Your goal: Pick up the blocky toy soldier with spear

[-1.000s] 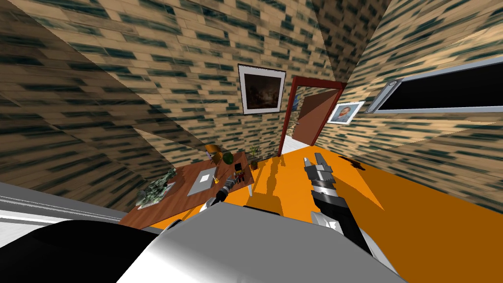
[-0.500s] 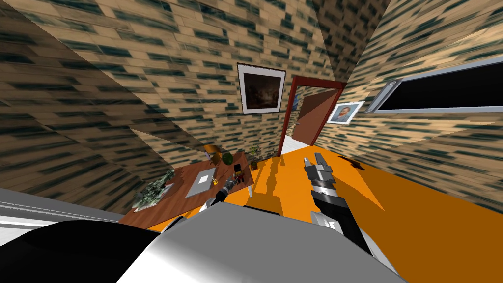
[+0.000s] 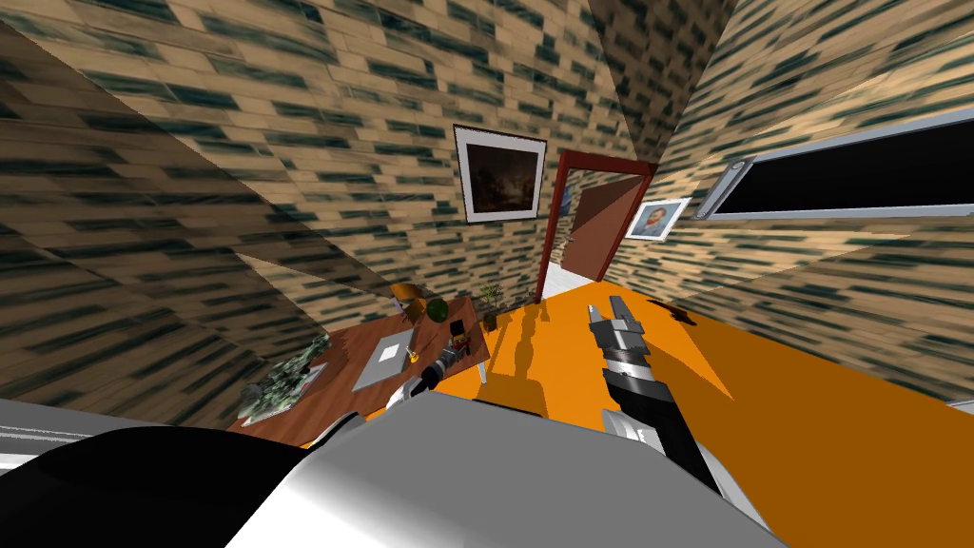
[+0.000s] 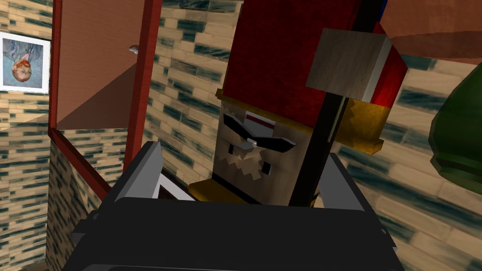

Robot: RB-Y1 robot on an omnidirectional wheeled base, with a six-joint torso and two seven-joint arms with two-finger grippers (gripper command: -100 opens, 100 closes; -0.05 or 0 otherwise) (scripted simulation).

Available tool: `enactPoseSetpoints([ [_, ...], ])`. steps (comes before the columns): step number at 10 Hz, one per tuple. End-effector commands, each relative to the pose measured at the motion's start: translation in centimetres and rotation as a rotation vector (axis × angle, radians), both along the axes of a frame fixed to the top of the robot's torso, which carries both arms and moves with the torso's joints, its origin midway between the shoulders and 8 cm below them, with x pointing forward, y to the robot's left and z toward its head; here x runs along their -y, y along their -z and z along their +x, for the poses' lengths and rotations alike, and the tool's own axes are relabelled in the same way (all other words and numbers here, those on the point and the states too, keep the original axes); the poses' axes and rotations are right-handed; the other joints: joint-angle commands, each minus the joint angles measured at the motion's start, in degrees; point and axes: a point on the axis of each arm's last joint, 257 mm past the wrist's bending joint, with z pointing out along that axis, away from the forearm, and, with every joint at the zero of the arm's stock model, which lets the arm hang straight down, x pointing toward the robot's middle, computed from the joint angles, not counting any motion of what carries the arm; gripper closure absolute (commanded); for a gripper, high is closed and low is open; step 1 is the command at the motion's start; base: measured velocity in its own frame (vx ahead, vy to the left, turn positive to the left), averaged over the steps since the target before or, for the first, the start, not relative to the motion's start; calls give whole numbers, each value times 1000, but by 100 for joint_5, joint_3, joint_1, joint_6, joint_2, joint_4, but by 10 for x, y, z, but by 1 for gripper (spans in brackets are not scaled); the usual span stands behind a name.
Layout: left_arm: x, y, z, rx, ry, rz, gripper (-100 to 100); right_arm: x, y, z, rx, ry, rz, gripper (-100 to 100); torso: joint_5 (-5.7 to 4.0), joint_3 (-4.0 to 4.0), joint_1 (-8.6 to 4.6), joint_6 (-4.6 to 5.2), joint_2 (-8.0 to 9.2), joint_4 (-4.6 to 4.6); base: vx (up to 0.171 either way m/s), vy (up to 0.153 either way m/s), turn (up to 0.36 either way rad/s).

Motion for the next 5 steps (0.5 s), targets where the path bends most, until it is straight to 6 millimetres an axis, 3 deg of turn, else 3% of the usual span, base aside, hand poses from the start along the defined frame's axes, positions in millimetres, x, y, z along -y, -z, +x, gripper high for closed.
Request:
enactPoseSetpoints([
  [1, 10, 20, -11, -78, 7, -20, -100, 0, 0, 0, 0, 0, 0, 0, 0, 0, 0, 0, 0, 0, 0, 0, 0],
  [2, 16, 31, -13, -126, 3, -32, -100, 0, 0, 0, 0, 0, 0, 0, 15, -10, -2, 7, -5, -14, -9, -1, -3],
  [3, 9, 42, -20, -171, -29, -46, -100, 0, 0, 0, 0, 0, 0, 0, 30, -24, 0, 14, -17, -30, 3, 0, -13],
  [5, 7, 44, -20, -192, -53, -82, -100, 0, 0, 0, 0, 0, 0, 0, 75, -74, 26, 9, -58, -90, 1, -3, -5],
])
